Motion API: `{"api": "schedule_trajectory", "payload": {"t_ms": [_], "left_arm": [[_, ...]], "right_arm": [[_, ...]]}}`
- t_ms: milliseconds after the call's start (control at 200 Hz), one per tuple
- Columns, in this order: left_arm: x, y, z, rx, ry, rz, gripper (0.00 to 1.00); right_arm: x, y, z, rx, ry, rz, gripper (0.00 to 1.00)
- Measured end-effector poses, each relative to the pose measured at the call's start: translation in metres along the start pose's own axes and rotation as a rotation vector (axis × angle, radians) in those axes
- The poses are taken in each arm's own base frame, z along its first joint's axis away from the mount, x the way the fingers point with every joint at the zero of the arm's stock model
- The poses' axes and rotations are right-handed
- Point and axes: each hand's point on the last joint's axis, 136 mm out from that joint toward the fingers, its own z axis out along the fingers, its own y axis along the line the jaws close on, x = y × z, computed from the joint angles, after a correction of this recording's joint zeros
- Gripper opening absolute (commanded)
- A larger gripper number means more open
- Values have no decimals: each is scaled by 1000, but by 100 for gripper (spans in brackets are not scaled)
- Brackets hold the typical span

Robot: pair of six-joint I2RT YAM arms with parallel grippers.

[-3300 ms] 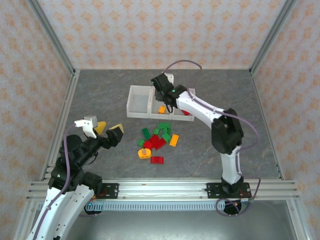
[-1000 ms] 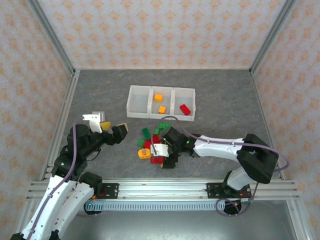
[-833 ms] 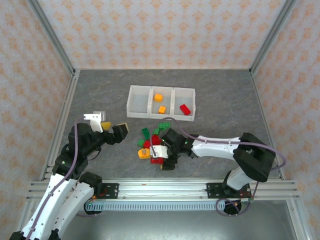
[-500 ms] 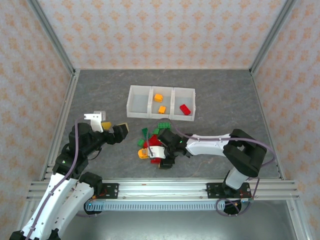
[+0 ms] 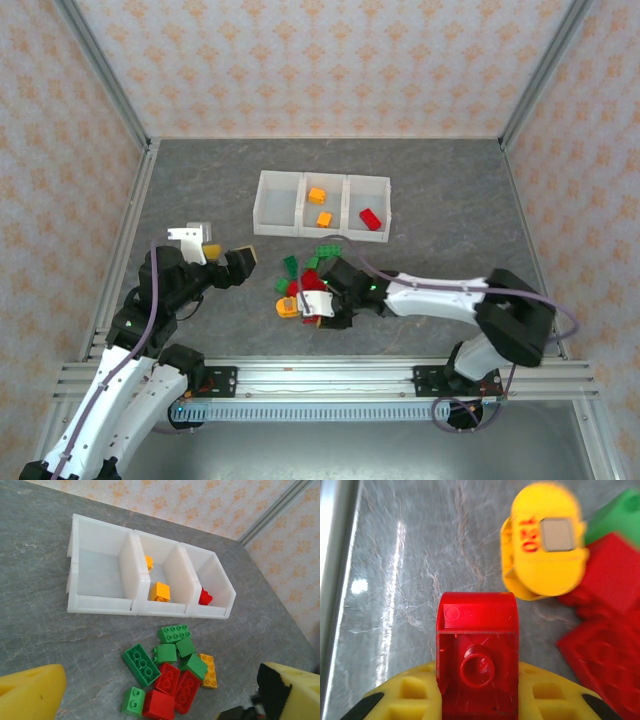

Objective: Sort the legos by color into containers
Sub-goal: Pick up the lego from the bottom-center of the table, then place the lego in the container.

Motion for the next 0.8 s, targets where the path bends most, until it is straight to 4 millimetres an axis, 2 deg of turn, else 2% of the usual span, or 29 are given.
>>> {"api": "schedule_trajectory", "payload": {"t_ms": [115, 215, 320, 456, 626, 801], "left_arm": [[0, 0, 0, -1, -1, 0, 99], [3, -4, 1, 15, 10, 7, 99], [12, -15, 4, 53, 50, 27, 99], [30, -28, 14, 89, 132, 57, 99], [37, -38, 13, 112, 149, 78, 99], [31, -40, 6, 118, 109, 78, 99]], "right_arm": [[-23, -16, -38, 110, -105, 17, 4], [-34, -45, -68, 229, -182, 86, 1], [-26, -89, -97, 355, -234, 236, 0], [-7, -147, -127, 519, -267, 475, 0], [14, -215, -135, 640, -248, 781, 0], [59, -275, -130, 664, -199, 1100, 0]]}}
